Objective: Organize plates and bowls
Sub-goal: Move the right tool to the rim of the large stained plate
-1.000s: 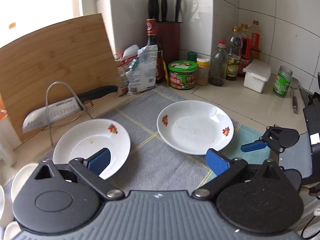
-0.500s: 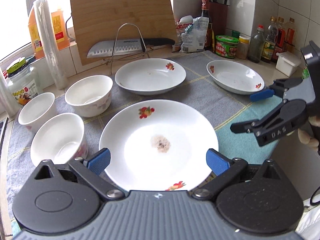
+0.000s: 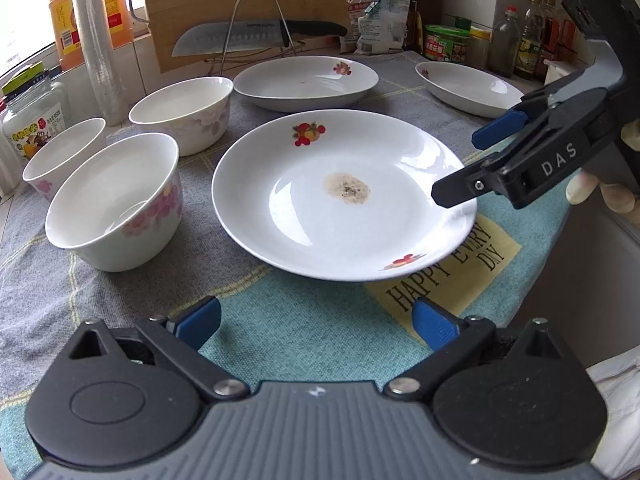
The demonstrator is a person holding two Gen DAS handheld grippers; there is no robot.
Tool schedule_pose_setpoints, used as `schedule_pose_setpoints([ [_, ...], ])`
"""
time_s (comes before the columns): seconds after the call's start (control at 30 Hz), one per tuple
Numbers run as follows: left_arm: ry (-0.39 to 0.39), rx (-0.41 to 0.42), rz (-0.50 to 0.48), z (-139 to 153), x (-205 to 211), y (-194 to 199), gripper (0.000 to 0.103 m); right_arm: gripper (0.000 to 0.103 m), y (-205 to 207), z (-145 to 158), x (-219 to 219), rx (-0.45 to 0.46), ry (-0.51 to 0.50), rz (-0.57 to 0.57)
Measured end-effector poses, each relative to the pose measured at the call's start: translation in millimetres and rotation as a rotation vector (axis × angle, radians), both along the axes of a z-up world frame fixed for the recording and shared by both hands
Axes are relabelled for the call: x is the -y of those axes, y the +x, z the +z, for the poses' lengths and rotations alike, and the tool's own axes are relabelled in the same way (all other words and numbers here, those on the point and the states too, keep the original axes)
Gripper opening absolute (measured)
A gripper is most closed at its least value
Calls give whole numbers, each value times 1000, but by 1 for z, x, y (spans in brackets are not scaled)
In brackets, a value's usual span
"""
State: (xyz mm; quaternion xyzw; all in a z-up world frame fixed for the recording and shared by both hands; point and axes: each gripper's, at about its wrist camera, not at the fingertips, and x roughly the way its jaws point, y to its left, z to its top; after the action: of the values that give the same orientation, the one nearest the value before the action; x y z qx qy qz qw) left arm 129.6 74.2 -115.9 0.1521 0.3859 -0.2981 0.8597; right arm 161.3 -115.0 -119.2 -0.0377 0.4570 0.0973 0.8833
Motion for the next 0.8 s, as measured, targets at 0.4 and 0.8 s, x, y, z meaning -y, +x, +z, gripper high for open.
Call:
schedule_pose_setpoints([
  [0.4,-7,14,27,-6,8,10,102,103,31,-17,-10,-75,0,121],
  [0.8,-14,22,-19,-7,11,18,102,103,52,-15,-17,-139,-18,168],
])
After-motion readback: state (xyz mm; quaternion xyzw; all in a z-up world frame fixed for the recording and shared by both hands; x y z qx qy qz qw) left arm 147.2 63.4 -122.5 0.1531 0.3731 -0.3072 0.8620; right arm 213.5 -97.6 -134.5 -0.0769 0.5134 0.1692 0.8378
